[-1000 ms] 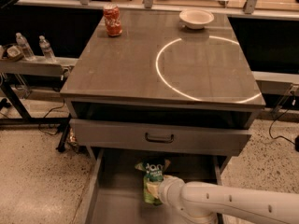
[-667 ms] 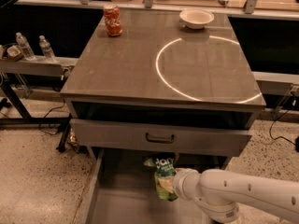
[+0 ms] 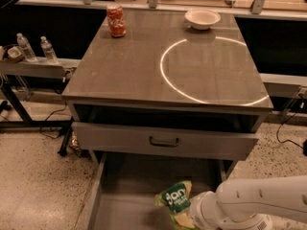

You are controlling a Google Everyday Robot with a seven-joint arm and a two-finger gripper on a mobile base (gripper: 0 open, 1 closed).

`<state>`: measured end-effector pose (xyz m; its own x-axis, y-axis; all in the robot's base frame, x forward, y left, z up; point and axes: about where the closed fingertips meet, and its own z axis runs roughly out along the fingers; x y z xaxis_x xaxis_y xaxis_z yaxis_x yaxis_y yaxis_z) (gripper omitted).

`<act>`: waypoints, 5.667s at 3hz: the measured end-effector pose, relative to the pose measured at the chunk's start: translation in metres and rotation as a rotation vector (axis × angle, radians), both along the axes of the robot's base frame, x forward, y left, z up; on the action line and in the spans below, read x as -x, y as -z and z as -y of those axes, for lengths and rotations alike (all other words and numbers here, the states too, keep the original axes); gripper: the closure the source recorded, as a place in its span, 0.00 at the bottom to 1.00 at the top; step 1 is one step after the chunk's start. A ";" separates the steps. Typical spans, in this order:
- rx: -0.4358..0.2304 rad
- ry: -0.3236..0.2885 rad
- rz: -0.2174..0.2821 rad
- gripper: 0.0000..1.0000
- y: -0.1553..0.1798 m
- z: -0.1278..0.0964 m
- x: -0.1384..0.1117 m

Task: Pick green rice chip bag from middle drawer and place on counter

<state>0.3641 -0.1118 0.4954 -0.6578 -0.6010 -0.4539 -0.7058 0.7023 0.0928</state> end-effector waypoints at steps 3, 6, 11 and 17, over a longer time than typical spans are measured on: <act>0.176 0.011 0.096 1.00 -0.021 0.066 -0.005; 0.600 0.010 0.253 1.00 -0.055 0.180 -0.053; 0.668 -0.038 0.170 1.00 -0.056 0.304 -0.045; 0.567 0.242 0.684 1.00 -0.272 0.354 -0.092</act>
Offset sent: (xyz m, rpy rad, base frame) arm -0.0039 -0.0344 -0.0023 -0.1163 -0.0193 0.0024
